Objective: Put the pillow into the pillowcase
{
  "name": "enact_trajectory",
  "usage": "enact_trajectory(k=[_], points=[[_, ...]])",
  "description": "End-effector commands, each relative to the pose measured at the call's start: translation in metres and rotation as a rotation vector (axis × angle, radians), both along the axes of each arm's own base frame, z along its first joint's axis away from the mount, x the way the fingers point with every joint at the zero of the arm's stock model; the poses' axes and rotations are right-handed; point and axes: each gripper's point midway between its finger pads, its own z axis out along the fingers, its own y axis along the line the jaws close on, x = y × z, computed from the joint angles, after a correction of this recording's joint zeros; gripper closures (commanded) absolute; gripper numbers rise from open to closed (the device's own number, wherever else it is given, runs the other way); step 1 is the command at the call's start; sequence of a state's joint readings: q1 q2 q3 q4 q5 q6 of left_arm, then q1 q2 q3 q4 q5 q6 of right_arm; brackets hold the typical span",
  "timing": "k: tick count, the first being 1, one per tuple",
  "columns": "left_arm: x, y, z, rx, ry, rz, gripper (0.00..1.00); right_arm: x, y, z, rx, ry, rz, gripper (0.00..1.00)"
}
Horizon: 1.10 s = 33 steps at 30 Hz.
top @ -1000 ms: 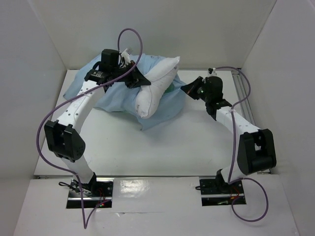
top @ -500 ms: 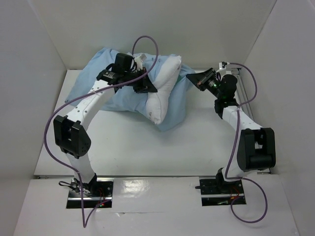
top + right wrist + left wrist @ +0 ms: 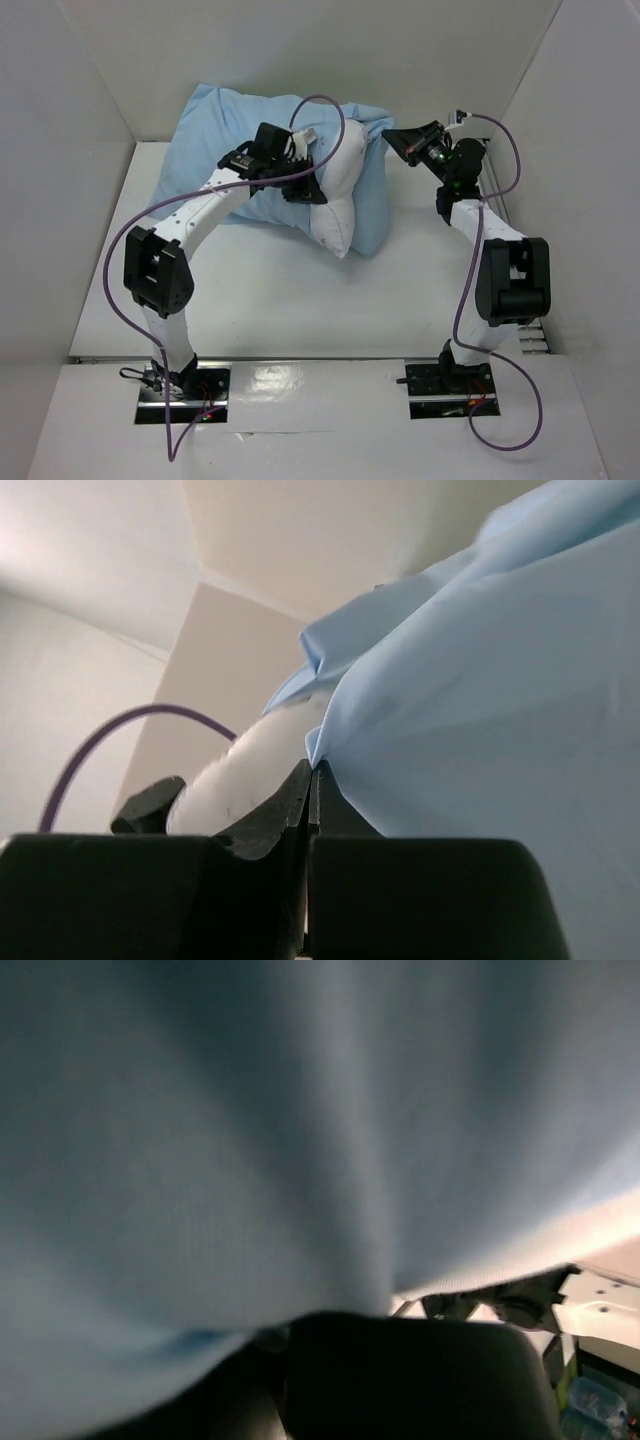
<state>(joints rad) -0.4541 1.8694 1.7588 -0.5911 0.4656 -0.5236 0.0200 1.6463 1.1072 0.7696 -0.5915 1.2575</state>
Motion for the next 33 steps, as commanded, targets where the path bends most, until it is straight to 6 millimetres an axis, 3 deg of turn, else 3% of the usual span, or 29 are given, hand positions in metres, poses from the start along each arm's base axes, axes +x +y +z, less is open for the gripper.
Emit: enact_trajectory(k=[1, 5, 8, 11, 12, 13, 14, 16, 19, 21, 22, 23, 24, 25, 27, 28, 29, 30, 31, 32, 33], points=[[-0.054, 0.053, -0.079, 0.286, 0.256, 0.008, 1.00, -0.044, -0.057, 0.163, 0.155, -0.548, -0.151, 1.00], [-0.053, 0.054, -0.069, 0.300, 0.227, 0.028, 1.00, -0.055, -0.063, 0.162, 0.135, -0.544, -0.166, 1.00], [-0.044, 0.040, -0.056, 0.292, 0.205, 0.011, 1.00, -0.055, -0.047, 0.148, 0.053, -0.497, -0.110, 1.00], [-0.038, 0.024, -0.021, 0.249, 0.139, -0.013, 0.71, -0.061, -0.027, 0.133, -0.034, -0.449, -0.024, 1.00], [-0.040, 0.025, 0.001, 0.222, 0.090, -0.009, 0.58, -0.065, -0.024, 0.131, -0.058, -0.446, -0.004, 1.00], [-0.036, 0.022, 0.020, 0.215, 0.015, -0.003, 0.32, -0.064, -0.017, 0.119, -0.092, -0.428, 0.019, 1.00], [-0.038, 0.020, 0.035, 0.207, -0.025, -0.001, 0.23, -0.065, -0.011, 0.103, -0.125, -0.353, 0.065, 1.00], [-0.041, 0.024, 0.068, 0.170, -0.100, 0.013, 0.08, -0.070, -0.008, 0.083, -0.168, -0.303, 0.091, 1.00], [-0.044, 0.026, 0.103, 0.127, -0.189, 0.016, 0.00, -0.079, -0.007, 0.043, -0.220, -0.198, 0.099, 1.00], [-0.048, 0.024, 0.132, 0.070, -0.258, 0.009, 0.03, -0.085, -0.013, 0.018, -0.244, -0.127, 0.088, 1.00], [-0.050, 0.023, 0.141, 0.052, -0.289, -0.004, 0.15, -0.086, -0.017, 0.012, -0.253, -0.110, 0.078, 1.00], [-0.053, 0.021, 0.140, 0.034, -0.289, -0.022, 0.40, -0.088, -0.017, 0.005, -0.267, -0.100, 0.077, 1.00], [-0.053, 0.025, 0.150, 0.019, -0.319, -0.010, 0.85, -0.090, -0.017, -0.003, -0.273, -0.068, 0.081, 1.00], [-0.053, 0.023, 0.153, 0.002, -0.330, -0.021, 0.94, -0.093, -0.018, -0.003, -0.286, -0.070, 0.079, 1.00], [-0.052, 0.016, 0.170, -0.044, -0.371, -0.043, 0.92, -0.095, -0.018, -0.009, -0.305, -0.049, 0.082, 1.00], [-0.050, 0.012, 0.178, -0.064, -0.390, -0.054, 0.54, -0.095, -0.018, -0.011, -0.316, -0.049, 0.081, 1.00], [-0.049, 0.005, 0.184, -0.082, -0.406, -0.070, 0.33, -0.097, -0.018, -0.009, -0.316, -0.051, 0.081, 1.00], [-0.045, 0.003, 0.202, -0.104, -0.463, -0.071, 0.20, -0.097, -0.018, -0.011, -0.327, -0.052, 0.081, 1.00], [-0.046, -0.009, 0.205, -0.110, -0.479, -0.084, 0.08, -0.097, -0.018, -0.014, -0.332, -0.045, 0.082, 1.00], [-0.038, -0.017, 0.199, -0.096, -0.487, -0.085, 0.00, -0.097, -0.018, -0.014, -0.332, -0.045, 0.082, 1.00], [-0.030, -0.020, 0.205, -0.075, -0.535, -0.066, 0.00, -0.099, -0.018, -0.010, -0.334, -0.056, 0.080, 1.00]])
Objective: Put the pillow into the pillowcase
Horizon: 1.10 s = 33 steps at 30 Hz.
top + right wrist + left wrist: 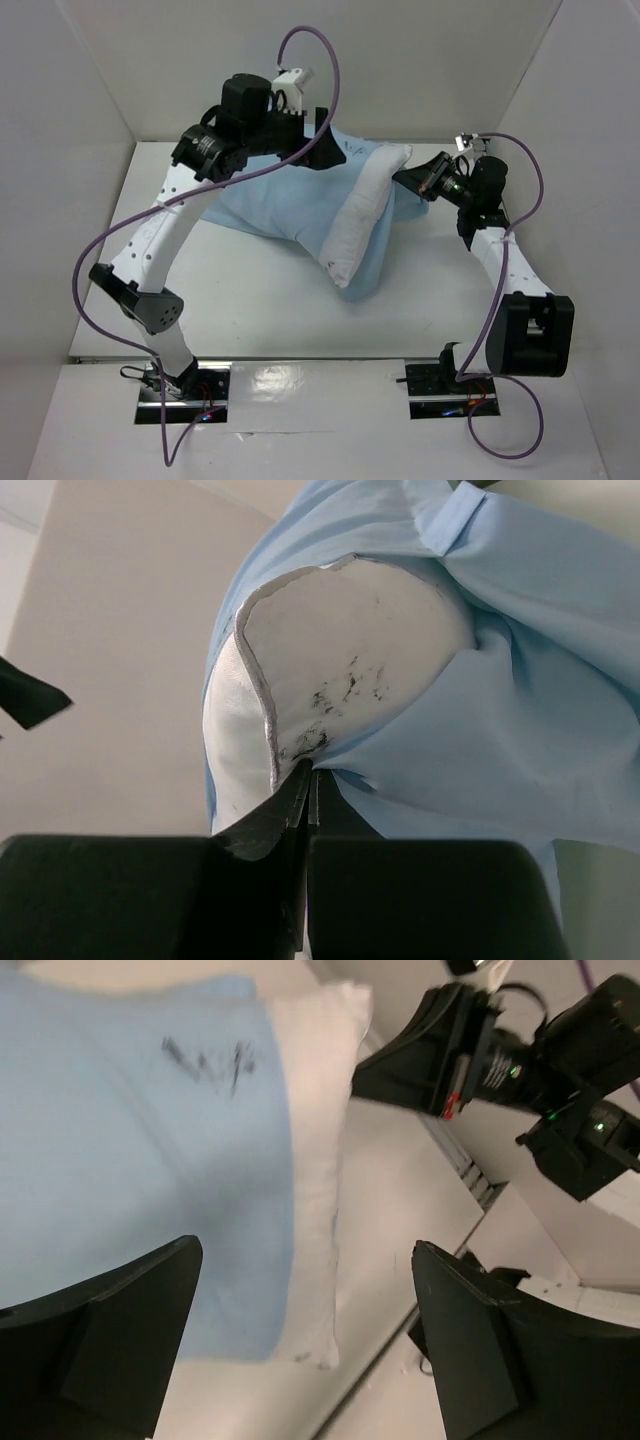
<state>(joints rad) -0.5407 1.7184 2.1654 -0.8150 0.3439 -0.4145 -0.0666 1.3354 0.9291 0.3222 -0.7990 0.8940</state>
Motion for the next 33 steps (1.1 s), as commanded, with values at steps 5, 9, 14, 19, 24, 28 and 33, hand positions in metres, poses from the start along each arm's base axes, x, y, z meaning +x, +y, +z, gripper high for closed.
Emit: enact_trajectory(k=[5, 9, 14, 19, 24, 28, 33], points=[[0.035, -0.063, 0.007, 0.053, -0.244, 0.017, 0.00, -0.017, 0.001, 0.040, -0.036, -0.153, 0.023, 1.00], [0.050, -0.085, -0.006, 0.109, -0.324, 0.042, 0.00, -0.018, 0.002, 0.040, -0.036, -0.153, 0.032, 1.00], [0.079, -0.111, -0.035, 0.218, -0.411, 0.098, 0.00, -0.024, 0.004, 0.039, -0.029, -0.147, 0.053, 1.00], [0.106, -0.115, -0.078, 0.301, -0.402, 0.157, 0.17, -0.028, 0.004, 0.036, -0.043, -0.127, 0.054, 1.00], [0.100, -0.114, -0.105, 0.294, -0.316, 0.131, 1.00, -0.025, -0.010, 0.031, -0.064, -0.096, -0.054, 1.00], [0.096, -0.089, -0.138, 0.311, -0.186, 0.082, 1.00, -0.015, -0.026, 0.041, -0.037, -0.103, -0.150, 1.00], [0.057, -0.059, -0.186, 0.412, -0.033, -0.090, 1.00, 0.000, -0.039, 0.080, -0.007, -0.190, -0.257, 1.00]])
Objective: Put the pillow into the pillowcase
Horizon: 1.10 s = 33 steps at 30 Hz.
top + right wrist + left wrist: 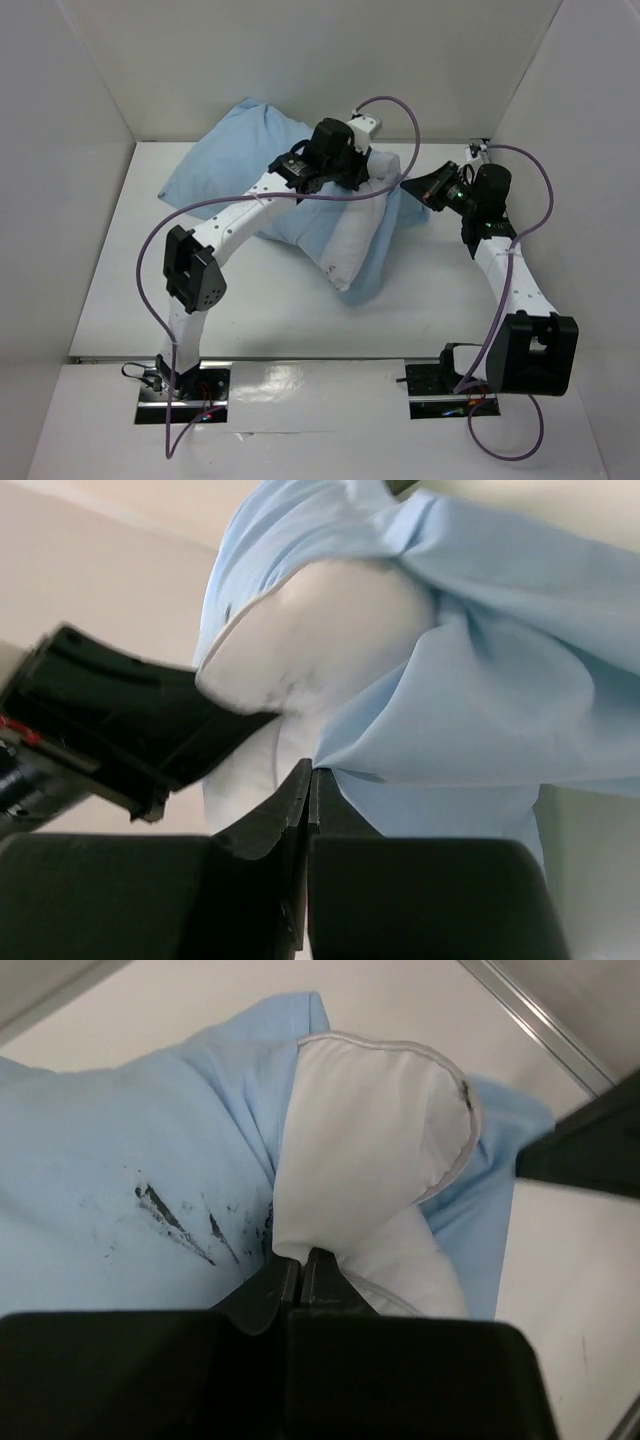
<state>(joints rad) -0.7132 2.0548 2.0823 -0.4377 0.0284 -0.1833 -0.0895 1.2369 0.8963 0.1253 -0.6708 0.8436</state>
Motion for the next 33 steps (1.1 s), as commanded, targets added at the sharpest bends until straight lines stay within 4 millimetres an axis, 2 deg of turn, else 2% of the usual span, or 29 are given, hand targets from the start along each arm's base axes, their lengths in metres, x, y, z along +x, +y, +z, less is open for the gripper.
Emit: enact_trajectory(k=[1, 3, 4, 6, 7, 9, 10, 12, 14, 16, 18, 20, 22, 23, 24, 26, 27, 29, 31, 32, 33], points=[[-0.039, 0.045, -0.058, 0.162, 0.216, -0.081, 1.00, 0.017, -0.021, 0.108, 0.022, -0.331, -0.135, 1.00], [-0.062, 0.044, -0.068, 0.170, 0.287, -0.178, 1.00, 0.028, -0.022, 0.127, 0.049, -0.391, -0.133, 1.00], [-0.069, 0.043, -0.085, 0.187, 0.336, -0.211, 1.00, 0.032, -0.020, 0.132, 0.055, -0.409, -0.118, 1.00], [-0.086, 0.041, -0.101, 0.198, 0.423, -0.280, 1.00, 0.040, -0.018, 0.145, 0.086, -0.443, -0.102, 1.00], [-0.093, 0.038, -0.113, 0.223, 0.453, -0.307, 1.00, 0.045, -0.017, 0.159, 0.093, -0.495, -0.083, 1.00], [-0.100, 0.034, -0.136, 0.265, 0.502, -0.316, 1.00, 0.047, -0.012, 0.174, 0.112, -0.534, -0.038, 1.00], [-0.106, 0.033, -0.143, 0.281, 0.524, -0.324, 1.00, 0.049, -0.011, 0.191, 0.114, -0.588, -0.020, 1.00], [-0.105, 0.030, -0.163, 0.315, 0.546, -0.319, 1.00, 0.043, 0.002, 0.205, 0.109, -0.644, 0.049, 1.00], [-0.102, 0.031, -0.172, 0.335, 0.568, -0.289, 1.00, 0.032, 0.021, 0.219, 0.105, -0.702, 0.124, 1.00], [-0.094, 0.034, -0.186, 0.363, 0.582, -0.228, 1.00, 0.015, 0.038, 0.232, 0.129, -0.757, 0.195, 1.00], [-0.085, 0.038, -0.191, 0.335, 0.614, -0.199, 1.00, -0.002, 0.052, 0.237, 0.132, -0.802, 0.279, 1.00], [-0.075, 0.035, -0.188, 0.249, 0.651, -0.151, 1.00, -0.009, 0.069, 0.232, 0.156, -0.778, 0.344, 1.00], [-0.060, 0.036, -0.174, 0.159, 0.650, -0.109, 1.00, -0.017, 0.078, 0.224, 0.151, -0.762, 0.380, 1.00], [-0.060, 0.035, -0.172, 0.144, 0.648, -0.099, 1.00, -0.018, 0.077, 0.219, 0.146, -0.745, 0.377, 1.00], [-0.054, 0.039, -0.159, 0.121, 0.620, -0.090, 1.00, -0.018, 0.076, 0.205, 0.149, -0.684, 0.352, 1.00], [-0.048, 0.043, -0.150, 0.102, 0.592, -0.071, 1.00, -0.014, 0.073, 0.186, 0.089, -0.648, 0.309, 1.00], [-0.049, 0.043, -0.146, 0.096, 0.582, -0.073, 1.00, -0.012, 0.067, 0.169, 0.078, -0.559, 0.253, 1.00], [-0.047, 0.047, -0.130, 0.066, 0.559, -0.077, 1.00, -0.005, 0.056, 0.149, 0.001, -0.519, 0.178, 1.00], [-0.041, 0.054, -0.123, 0.040, 0.563, -0.074, 1.00, 0.008, 0.033, 0.121, -0.067, -0.364, 0.008, 1.00], [-0.043, 0.053, -0.122, 0.033, 0.568, -0.085, 1.00, 0.017, 0.020, 0.104, -0.126, -0.293, -0.071, 1.00], [-0.044, 0.056, -0.124, 0.014, 0.592, -0.098, 1.00, 0.017, 0.007, 0.073, -0.173, -0.129, -0.140, 1.00]])
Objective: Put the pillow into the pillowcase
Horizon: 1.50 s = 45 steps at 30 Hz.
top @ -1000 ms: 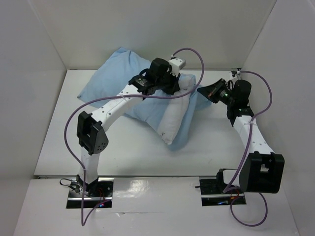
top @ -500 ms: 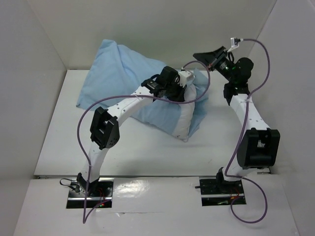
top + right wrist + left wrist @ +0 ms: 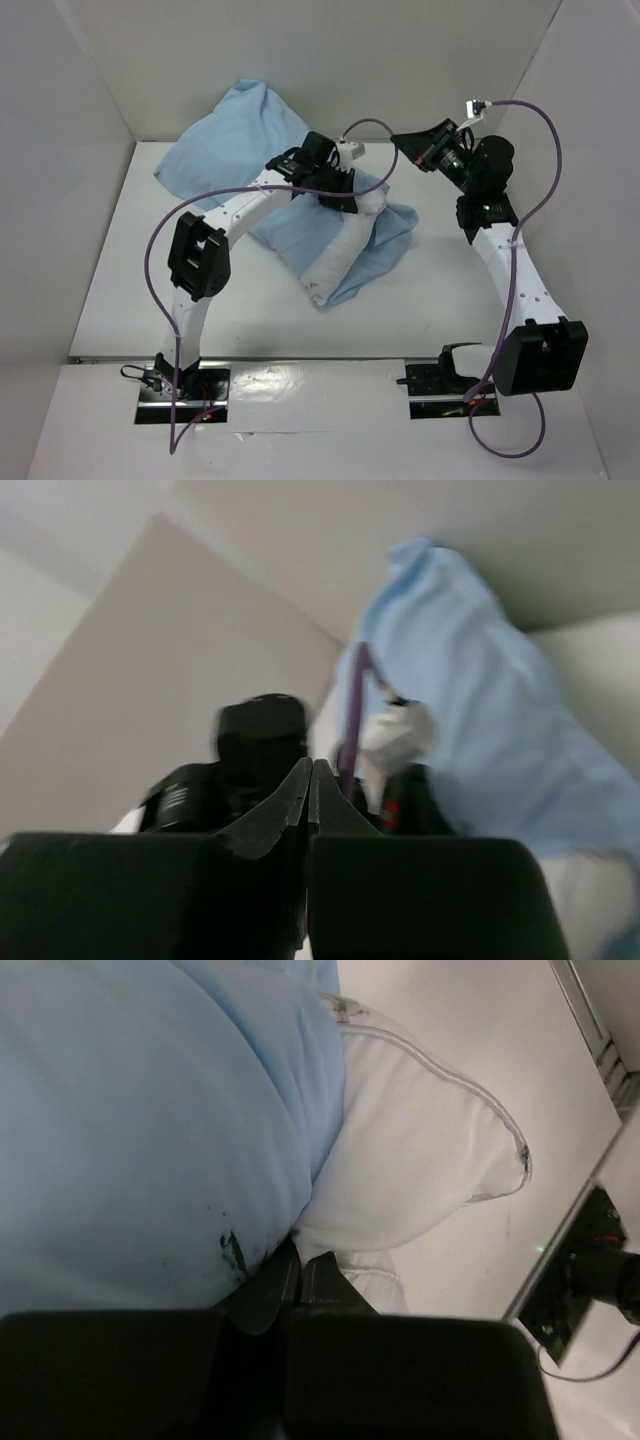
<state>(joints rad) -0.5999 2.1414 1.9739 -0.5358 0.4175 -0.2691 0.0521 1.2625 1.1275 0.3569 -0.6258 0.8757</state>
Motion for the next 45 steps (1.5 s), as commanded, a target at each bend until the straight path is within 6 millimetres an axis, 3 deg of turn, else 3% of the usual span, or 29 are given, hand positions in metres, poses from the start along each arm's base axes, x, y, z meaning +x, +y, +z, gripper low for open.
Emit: enact_trajectory(k=[1, 4, 5, 6, 7, 9, 10, 14, 16, 19, 30, 36, 37, 40, 41, 45], points=[[-0.014, 0.042, -0.027, 0.065, 0.178, 0.046, 1.00, 0.020, -0.060, -0.084, -0.191, 0.349, -0.380, 1.00], [-0.019, 0.041, -0.026, 0.022, 0.205, 0.026, 1.00, 0.014, -0.063, -0.133, -0.345, 0.479, -0.385, 0.82], [-0.014, 0.044, -0.025, 0.011, 0.201, 0.032, 1.00, 0.011, -0.058, -0.146, -0.395, 0.509, -0.381, 0.78], [-0.016, 0.042, -0.023, -0.002, 0.214, 0.027, 1.00, -0.001, -0.036, -0.167, -0.486, 0.549, -0.329, 0.70], [-0.014, 0.044, -0.022, -0.009, 0.218, 0.030, 1.00, -0.003, -0.041, -0.175, -0.548, 0.562, -0.396, 0.68], [-0.014, 0.040, -0.019, -0.030, 0.229, 0.022, 1.00, -0.019, -0.021, -0.196, -0.624, 0.591, -0.386, 0.63], [-0.009, 0.042, -0.017, -0.042, 0.224, 0.026, 1.00, -0.028, -0.021, -0.219, -0.656, 0.635, -0.390, 0.57], [-0.003, 0.039, -0.015, -0.072, 0.236, 0.016, 1.00, -0.046, -0.001, -0.243, -0.630, 0.623, -0.374, 0.42], [-0.003, 0.040, -0.017, -0.090, 0.262, 0.013, 1.00, -0.051, 0.009, -0.251, -0.617, 0.624, -0.375, 0.42], [-0.001, 0.041, -0.022, -0.111, 0.291, 0.010, 1.00, -0.047, 0.008, -0.270, -0.630, 0.647, -0.428, 0.42], [0.008, 0.041, -0.018, -0.156, 0.297, 0.009, 1.00, -0.013, 0.018, -0.302, -0.650, 0.652, -0.470, 0.42], [0.006, 0.040, -0.016, -0.167, 0.304, -0.004, 1.00, 0.002, 0.014, -0.317, -0.625, 0.663, -0.574, 0.42], [0.006, 0.040, -0.016, -0.167, 0.304, -0.004, 1.00, 0.004, 0.005, -0.326, -0.648, 0.665, -0.624, 0.42], [0.007, 0.045, -0.014, -0.169, 0.302, 0.005, 1.00, 0.008, -0.012, -0.335, -0.692, 0.693, -0.734, 0.59], [0.007, 0.045, -0.014, -0.169, 0.302, 0.005, 1.00, 0.009, -0.016, -0.332, -0.703, 0.690, -0.759, 0.70], [0.004, 0.050, -0.009, -0.183, 0.311, 0.001, 1.00, 0.008, -0.029, -0.333, -0.747, 0.693, -0.825, 0.88]])
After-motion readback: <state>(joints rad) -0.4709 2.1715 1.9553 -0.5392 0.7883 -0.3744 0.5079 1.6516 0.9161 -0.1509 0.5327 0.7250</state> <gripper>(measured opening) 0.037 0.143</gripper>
